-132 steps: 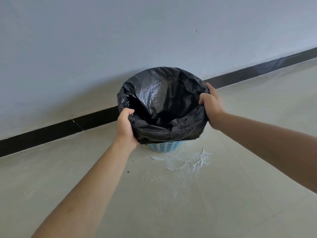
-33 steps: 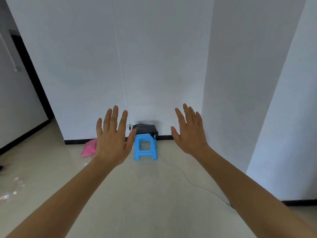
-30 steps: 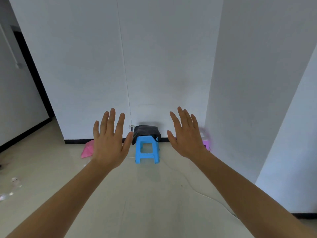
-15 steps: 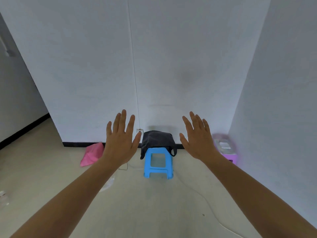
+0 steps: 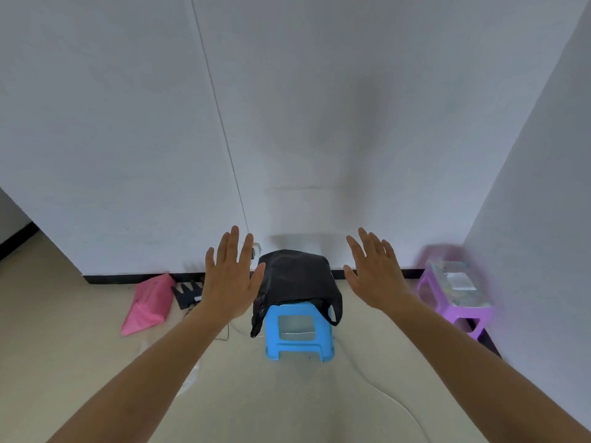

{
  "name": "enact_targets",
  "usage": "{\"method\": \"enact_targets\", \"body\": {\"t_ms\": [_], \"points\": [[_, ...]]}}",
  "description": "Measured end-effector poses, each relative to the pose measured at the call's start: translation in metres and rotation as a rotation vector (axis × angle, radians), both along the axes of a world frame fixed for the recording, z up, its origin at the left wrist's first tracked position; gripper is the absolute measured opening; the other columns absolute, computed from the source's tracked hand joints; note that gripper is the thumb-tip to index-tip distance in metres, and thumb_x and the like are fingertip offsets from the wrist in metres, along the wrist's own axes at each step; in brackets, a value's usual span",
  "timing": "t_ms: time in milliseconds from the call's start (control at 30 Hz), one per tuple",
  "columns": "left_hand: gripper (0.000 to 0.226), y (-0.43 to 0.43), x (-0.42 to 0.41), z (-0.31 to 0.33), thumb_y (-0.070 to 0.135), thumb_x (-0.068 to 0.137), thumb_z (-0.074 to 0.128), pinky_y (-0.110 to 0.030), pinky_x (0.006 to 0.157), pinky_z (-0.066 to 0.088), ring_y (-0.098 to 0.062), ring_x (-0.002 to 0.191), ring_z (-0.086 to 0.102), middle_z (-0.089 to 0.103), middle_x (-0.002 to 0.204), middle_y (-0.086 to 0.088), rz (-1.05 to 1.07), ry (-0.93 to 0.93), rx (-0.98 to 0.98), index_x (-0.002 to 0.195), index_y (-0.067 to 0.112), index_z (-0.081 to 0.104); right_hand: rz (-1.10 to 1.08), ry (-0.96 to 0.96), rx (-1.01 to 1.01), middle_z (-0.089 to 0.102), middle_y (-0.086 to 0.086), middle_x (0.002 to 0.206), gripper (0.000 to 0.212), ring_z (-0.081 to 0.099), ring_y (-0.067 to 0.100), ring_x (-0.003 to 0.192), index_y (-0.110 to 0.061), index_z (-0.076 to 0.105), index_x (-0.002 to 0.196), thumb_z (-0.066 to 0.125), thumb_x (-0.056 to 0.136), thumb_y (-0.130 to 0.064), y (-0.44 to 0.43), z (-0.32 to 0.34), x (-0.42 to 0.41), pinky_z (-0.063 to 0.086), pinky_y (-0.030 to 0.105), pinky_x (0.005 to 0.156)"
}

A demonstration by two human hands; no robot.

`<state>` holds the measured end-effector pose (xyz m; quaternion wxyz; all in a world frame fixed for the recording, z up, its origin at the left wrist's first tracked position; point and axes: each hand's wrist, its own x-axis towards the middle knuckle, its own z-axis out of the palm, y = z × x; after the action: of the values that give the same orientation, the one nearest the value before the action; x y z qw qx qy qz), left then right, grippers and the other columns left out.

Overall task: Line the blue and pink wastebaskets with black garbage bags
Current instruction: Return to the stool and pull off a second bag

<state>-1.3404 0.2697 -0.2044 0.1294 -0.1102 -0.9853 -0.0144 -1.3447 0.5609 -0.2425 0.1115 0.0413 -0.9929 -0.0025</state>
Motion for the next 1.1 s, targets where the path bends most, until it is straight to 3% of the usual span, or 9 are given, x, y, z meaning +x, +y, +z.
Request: {"method": "enact_targets", "body": {"t_ms": [133,300,533,800,867,967,1100], "points": [[0.064,0.001,-0.09,-0.026,0.046,0.098,0.034,-0.058,0.11,0.027,-0.036,0.144,0.021,0.019,0.158,-0.02,0.026,-0.072,0.012,0.15,0.01,0.026,-0.009,-0.101,-0.046,0.014,0.016,0.162,0.065,0.021,0.034,0.146,-0.015,0.017,0.154,0.036,0.1,-0.045,0.001,-0.02,-0.101,0.023,0.047,0.117],[0.062,-0.012,-0.182,-0.091,0.046,0.098,0.031,-0.056,0.11,0.028,-0.037,0.143,0.023,0.022,0.157,-0.02,0.019,-0.169,0.009,0.148,0.01,0.029,0.025,-0.197,-0.072,0.023,0.017,0.158,0.062,0.029,0.034,0.142,-0.013,0.024,0.151,0.039,0.099,-0.043,-0.017,-0.08,-0.197,0.033,0.046,0.112],[0.06,-0.025,-0.3,-0.26,0.04,0.097,0.042,-0.051,0.112,0.024,-0.035,0.143,0.021,0.022,0.156,-0.02,0.044,-0.387,0.074,0.147,0.01,0.031,-0.118,-0.367,-0.186,0.029,0.018,0.154,0.057,0.041,0.036,0.133,-0.015,0.026,0.15,0.042,0.099,-0.036,-0.039,-0.253,-0.288,0.042,0.046,0.102],[0.062,-0.031,-0.351,-0.468,0.037,0.094,0.052,-0.05,0.109,0.031,-0.036,0.141,0.024,0.021,0.156,-0.02,0.073,-0.636,0.109,0.148,0.016,0.028,-0.237,-0.576,-0.206,0.019,0.018,0.159,0.063,0.03,0.037,0.139,-0.016,0.016,0.155,0.046,0.1,-0.029,-0.07,-0.447,-0.308,0.042,0.047,0.101],[0.06,-0.034,-0.349,-0.503,0.034,0.092,0.055,-0.047,0.1,0.039,-0.035,0.131,0.038,0.035,0.148,-0.017,0.117,-0.696,0.139,0.146,0.017,0.033,-0.237,-0.609,-0.195,0.036,0.015,0.151,0.06,0.037,0.035,0.134,-0.012,0.024,0.152,0.05,0.099,-0.026,-0.073,-0.477,-0.305,0.043,0.046,0.099],[0.039,-0.04,-0.342,-0.526,0.016,0.092,0.054,-0.036,0.071,0.04,-0.032,0.096,0.056,0.058,0.114,-0.014,0.139,-0.688,0.211,0.13,0.012,0.051,-0.177,-0.585,-0.097,0.059,0.009,0.113,0.044,0.053,0.031,0.105,-0.014,0.054,0.13,0.069,0.088,-0.016,-0.072,-0.493,-0.3,0.045,0.039,0.082],[0.028,-0.044,-0.341,-0.515,0.002,0.091,0.047,-0.036,0.07,0.037,-0.036,0.085,0.056,0.058,0.101,-0.016,0.129,-0.652,0.309,0.114,0.006,0.06,-0.169,-0.568,-0.095,0.059,0.005,0.096,0.019,0.055,0.028,0.088,-0.019,0.063,0.105,0.066,0.088,-0.012,-0.069,-0.479,-0.298,0.041,0.035,0.069]]}}
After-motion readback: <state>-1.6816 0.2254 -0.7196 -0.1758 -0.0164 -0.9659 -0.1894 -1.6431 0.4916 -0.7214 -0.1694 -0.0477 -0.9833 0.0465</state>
